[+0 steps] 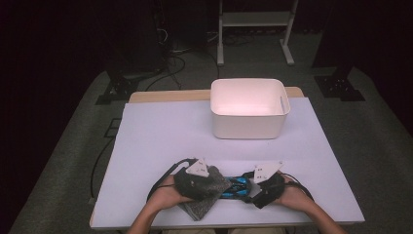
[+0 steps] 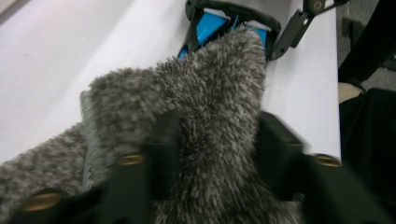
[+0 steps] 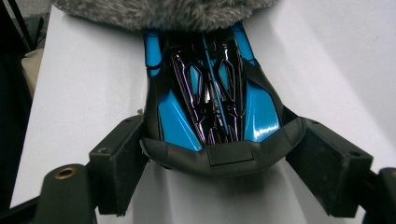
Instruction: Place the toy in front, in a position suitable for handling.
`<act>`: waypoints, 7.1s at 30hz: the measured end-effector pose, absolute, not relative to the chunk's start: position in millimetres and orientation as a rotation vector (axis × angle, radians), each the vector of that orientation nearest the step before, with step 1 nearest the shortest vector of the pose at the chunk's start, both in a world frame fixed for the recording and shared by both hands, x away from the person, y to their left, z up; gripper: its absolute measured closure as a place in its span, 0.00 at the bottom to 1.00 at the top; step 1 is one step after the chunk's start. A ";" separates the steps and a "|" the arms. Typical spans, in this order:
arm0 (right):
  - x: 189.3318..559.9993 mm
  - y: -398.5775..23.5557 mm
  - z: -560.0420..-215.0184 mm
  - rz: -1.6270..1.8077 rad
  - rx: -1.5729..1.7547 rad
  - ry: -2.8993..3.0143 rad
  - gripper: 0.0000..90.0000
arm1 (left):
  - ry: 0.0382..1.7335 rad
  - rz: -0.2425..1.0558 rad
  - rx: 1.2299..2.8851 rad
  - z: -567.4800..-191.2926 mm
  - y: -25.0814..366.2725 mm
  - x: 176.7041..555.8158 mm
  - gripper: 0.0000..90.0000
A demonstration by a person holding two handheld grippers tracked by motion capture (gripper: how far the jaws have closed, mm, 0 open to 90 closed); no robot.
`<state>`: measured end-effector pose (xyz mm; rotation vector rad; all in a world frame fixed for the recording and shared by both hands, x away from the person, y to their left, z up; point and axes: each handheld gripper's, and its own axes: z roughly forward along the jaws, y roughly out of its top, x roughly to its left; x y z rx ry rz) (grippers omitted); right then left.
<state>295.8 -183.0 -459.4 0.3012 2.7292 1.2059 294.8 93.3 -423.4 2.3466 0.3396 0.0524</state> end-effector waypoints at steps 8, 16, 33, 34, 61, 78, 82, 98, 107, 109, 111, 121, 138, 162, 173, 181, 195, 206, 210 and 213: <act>295.5 -182.4 -459.3 1.203 0.292 2.728 0.23 | 0.308 0.113 2.354 -420.9 97.5 293.0 0.85; 295.2 -182.2 -460.3 1.209 0.283 2.720 0.23 | 0.336 0.098 2.358 -425.9 117.9 296.8 0.85; 295.1 -181.6 -462.4 1.225 0.297 2.714 0.23 | 0.237 0.045 2.370 -420.9 94.6 295.4 0.85; 294.9 -180.5 -462.3 1.221 0.294 2.713 0.23 | 0.245 0.042 2.369 -421.2 97.7 295.8 0.85; 296.1 -177.3 -464.0 1.229 0.306 2.719 0.23 | 0.174 0.048 2.454 -411.8 76.0 293.9 0.83; 298.2 -176.1 -463.6 1.209 0.229 2.730 0.24 | 0.376 0.066 2.407 -418.3 127.1 308.1 0.83; 301.5 -173.7 -461.5 1.191 0.189 2.759 0.26 | 0.372 0.070 2.407 -417.8 126.0 308.0 0.83; 313.1 -171.7 -463.3 1.231 0.175 2.792 0.26 | 0.323 0.025 2.376 -417.4 108.6 310.1 0.83; 311.9 -171.3 -464.1 1.236 0.189 2.787 0.27 | 0.233 0.029 2.422 -409.7 83.8 311.1 0.84; 311.9 -171.3 -464.1 1.236 0.189 2.788 0.27 | 0.237 0.032 2.423 -409.6 86.4 311.0 0.83; 311.9 -171.3 -464.1 1.235 0.188 2.788 0.27 | 0.264 0.057 2.434 -408.7 99.5 311.0 0.83; 311.6 -171.4 -464.1 1.233 0.193 2.788 0.27 | 0.401 0.101 2.446 -407.2 128.4 314.4 0.76; 311.5 -171.5 -464.2 1.232 0.193 2.786 0.27 | 0.386 0.079 2.457 -415.1 88.8 327.0 0.61; 310.4 -170.9 -464.2 1.230 0.202 2.783 0.27 | 0.315 -0.129 2.385 -415.9 105.6 304.0 0.89; 309.1 -171.2 -464.3 1.231 0.213 2.774 0.27 | 0.106 -0.085 2.497 -407.7 26.2 309.4 0.89; 309.2 -171.1 -464.3 1.233 0.223 2.777 0.27 | 0.086 -0.129 2.484 -412.5 5.7 315.1 0.88; 309.4 -171.3 -464.4 1.240 0.238 2.783 0.27 | 0.125 -0.115 2.447 -409.7 21.4 322.5 0.88; 308.9 -171.0 -464.6 1.248 0.241 2.784 0.27 | 0.191 -0.039 2.449 -408.0 15.7 338.0 0.87; 308.9 -171.2 -464.6 1.244 0.236 2.782 0.27 | 0.176 -0.038 2.467 -409.7 7.7 341.0 0.87; 308.7 -171.2 -464.5 1.245 0.236 2.782 0.27 | 0.186 -0.028 2.468 -408.7 13.1 340.9 0.87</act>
